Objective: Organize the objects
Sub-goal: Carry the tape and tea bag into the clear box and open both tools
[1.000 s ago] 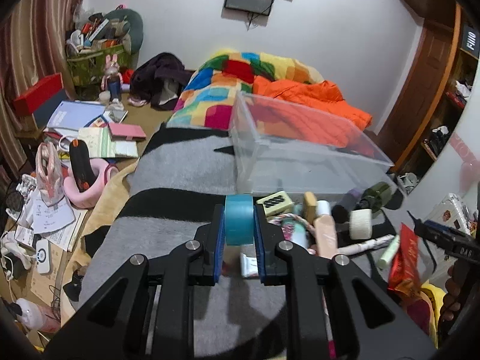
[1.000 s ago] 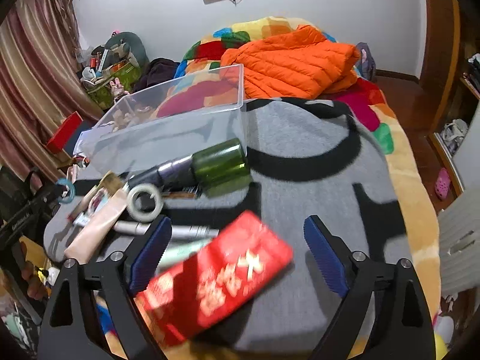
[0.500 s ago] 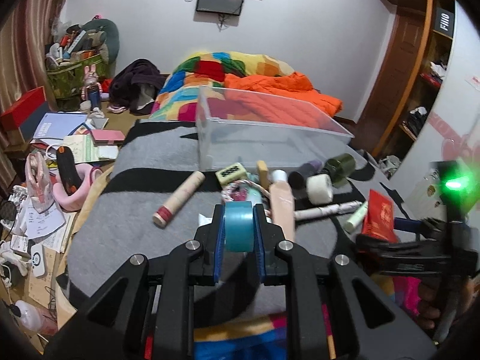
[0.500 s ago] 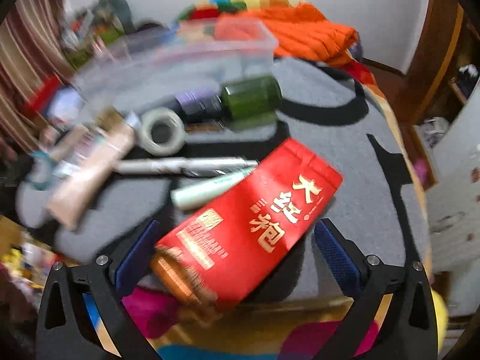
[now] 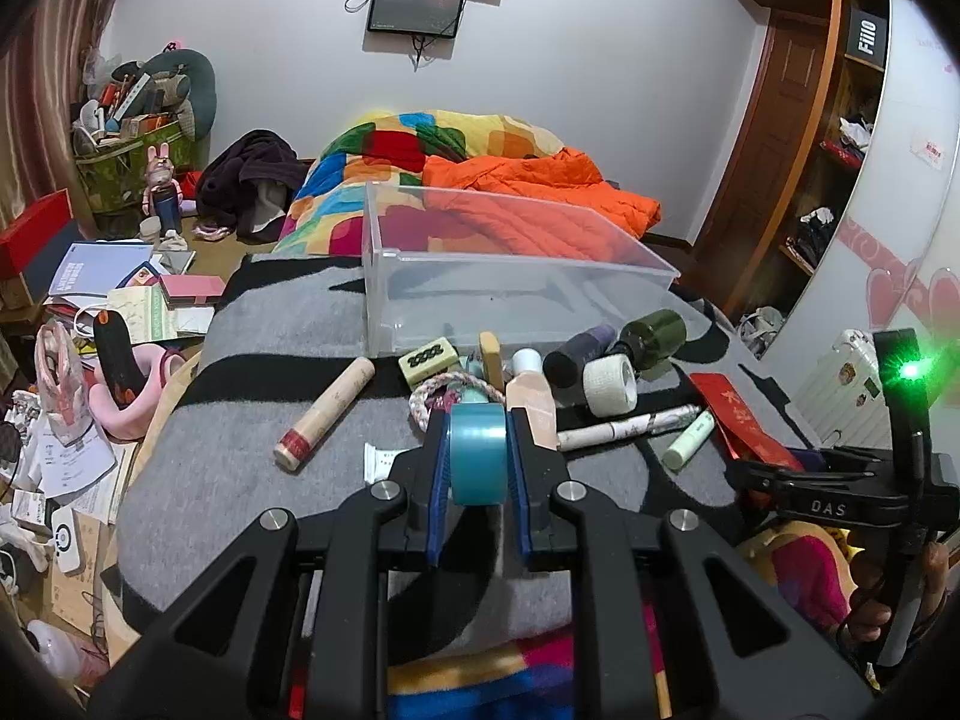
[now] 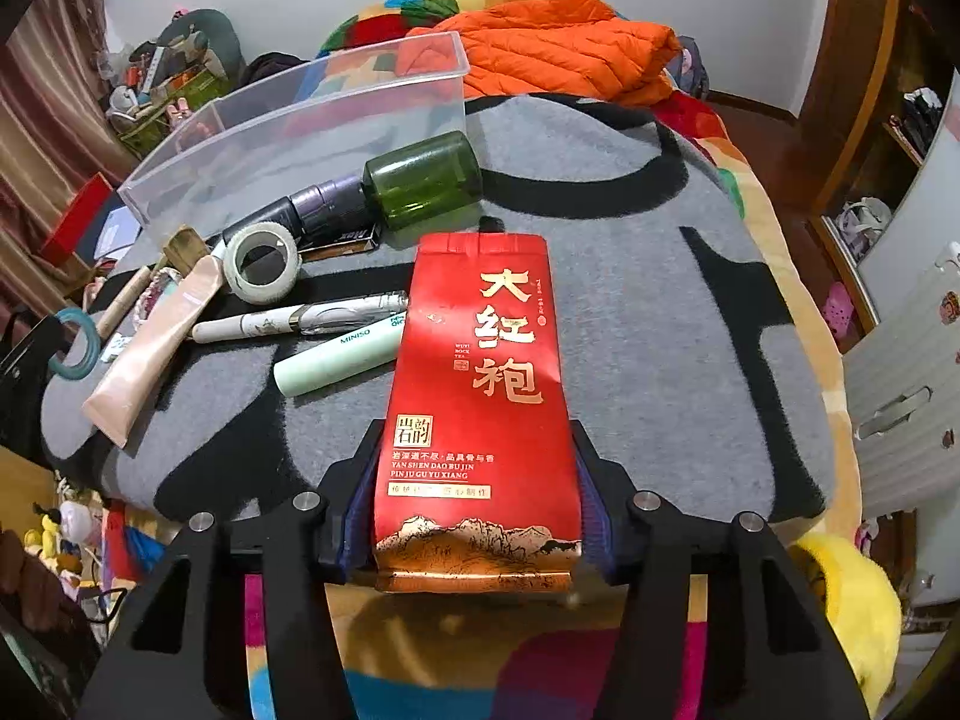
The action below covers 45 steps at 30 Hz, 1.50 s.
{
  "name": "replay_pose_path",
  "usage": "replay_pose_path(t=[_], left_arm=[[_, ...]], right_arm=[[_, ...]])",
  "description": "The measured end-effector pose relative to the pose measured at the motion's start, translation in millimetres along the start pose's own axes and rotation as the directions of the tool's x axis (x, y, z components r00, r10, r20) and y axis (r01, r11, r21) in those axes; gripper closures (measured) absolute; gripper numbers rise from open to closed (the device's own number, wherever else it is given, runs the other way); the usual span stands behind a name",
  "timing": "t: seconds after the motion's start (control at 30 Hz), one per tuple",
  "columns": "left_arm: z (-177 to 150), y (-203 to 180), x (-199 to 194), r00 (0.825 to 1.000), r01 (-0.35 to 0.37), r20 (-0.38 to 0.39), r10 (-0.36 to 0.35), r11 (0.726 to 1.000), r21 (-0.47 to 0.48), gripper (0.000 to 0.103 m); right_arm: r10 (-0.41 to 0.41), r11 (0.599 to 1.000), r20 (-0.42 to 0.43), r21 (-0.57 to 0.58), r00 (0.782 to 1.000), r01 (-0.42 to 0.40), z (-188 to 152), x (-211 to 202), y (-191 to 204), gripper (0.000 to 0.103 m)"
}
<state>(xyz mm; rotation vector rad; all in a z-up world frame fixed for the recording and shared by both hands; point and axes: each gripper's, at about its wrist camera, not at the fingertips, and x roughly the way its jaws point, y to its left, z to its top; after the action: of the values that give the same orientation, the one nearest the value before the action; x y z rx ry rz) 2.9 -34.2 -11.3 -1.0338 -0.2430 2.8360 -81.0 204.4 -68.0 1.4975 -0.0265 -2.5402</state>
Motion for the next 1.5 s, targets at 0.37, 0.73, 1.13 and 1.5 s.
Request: replay_pose_path(t=[0.37, 0.73, 1.13, 1.5], left_arm=[[41.2, 0.0, 11.2, 0.999, -0.026, 0.045, 0.026, 1.0, 0.014, 0.086], [95.5, 7.8, 42.0, 0.997, -0.048, 0.057, 0.049, 0.999, -0.005, 0.086], [130.5, 8.2, 109.1, 0.994, -0.092, -0.061, 0.093, 0.996, 0.02, 0.086], [121.2, 2.0, 161.3, 0.969, -0.109, -0.215, 0.125, 0.991, 0.084, 0.086]], right_arm=[[0.061, 0.998, 0.177, -0.022, 0.982, -0.058, 38.9, -43.7, -8.3, 0.052], [0.211, 0.973, 0.202, -0.133, 0.956, -0.187, 129.5, -22.2, 23.8, 0.051], [0.232, 0.959, 0.071, -0.183, 0.97, -0.216, 189.3, 46.1, 51.1, 0.051], [0.144, 0.949, -0.027, -0.28, 0.989, -0.146, 195.9, 88.0, 74.4, 0.051]])
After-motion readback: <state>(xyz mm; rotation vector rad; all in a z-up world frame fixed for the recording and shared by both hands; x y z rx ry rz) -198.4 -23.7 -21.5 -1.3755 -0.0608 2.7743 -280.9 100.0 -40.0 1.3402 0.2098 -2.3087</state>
